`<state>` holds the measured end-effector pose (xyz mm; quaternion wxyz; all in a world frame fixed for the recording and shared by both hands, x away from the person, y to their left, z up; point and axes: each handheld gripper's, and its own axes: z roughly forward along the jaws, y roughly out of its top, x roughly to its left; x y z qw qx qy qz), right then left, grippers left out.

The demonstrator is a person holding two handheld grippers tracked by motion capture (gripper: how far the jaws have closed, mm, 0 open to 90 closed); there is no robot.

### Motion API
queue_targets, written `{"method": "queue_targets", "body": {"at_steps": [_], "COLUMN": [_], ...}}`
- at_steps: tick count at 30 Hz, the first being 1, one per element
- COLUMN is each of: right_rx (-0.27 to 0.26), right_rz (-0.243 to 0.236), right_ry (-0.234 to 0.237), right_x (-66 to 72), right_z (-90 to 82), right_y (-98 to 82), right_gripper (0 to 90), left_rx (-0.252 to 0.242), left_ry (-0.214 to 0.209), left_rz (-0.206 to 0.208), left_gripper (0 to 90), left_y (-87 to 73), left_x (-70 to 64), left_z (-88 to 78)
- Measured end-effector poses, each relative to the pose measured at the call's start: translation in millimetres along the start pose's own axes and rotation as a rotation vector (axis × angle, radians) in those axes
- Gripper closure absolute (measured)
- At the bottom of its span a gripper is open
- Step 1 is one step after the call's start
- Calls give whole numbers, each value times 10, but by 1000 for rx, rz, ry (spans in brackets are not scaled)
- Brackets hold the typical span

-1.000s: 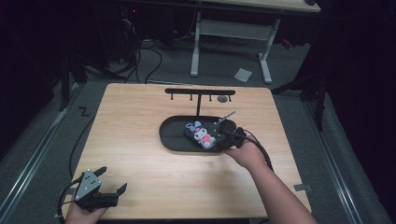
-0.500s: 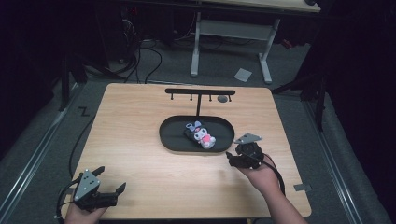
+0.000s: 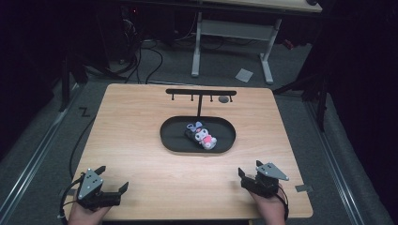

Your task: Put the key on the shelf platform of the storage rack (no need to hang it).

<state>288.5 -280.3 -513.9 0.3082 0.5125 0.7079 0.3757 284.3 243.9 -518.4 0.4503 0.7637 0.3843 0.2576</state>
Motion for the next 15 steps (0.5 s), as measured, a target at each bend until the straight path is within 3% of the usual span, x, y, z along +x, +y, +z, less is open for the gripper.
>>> {"method": "queue_targets", "body": {"at_steps": [2,5,15], "right_rx": [-23,-32,-23], "right_rz": [50,4,14], "right_ry": [5,-5,-30], "right_x": [-37,-13,-43], "right_z": [4,17,-10], "right_y": [-11,-14,-64], "right_gripper": [211,198,179], "left_rx": [6,14,-18], "left_ry": [1,-2,-9], "left_rz": [0,10,22], "left_gripper": [0,0,0], "left_y": [1,9,58], "left_x": [-10,-24,8], "left_z": [20,42,41]}}
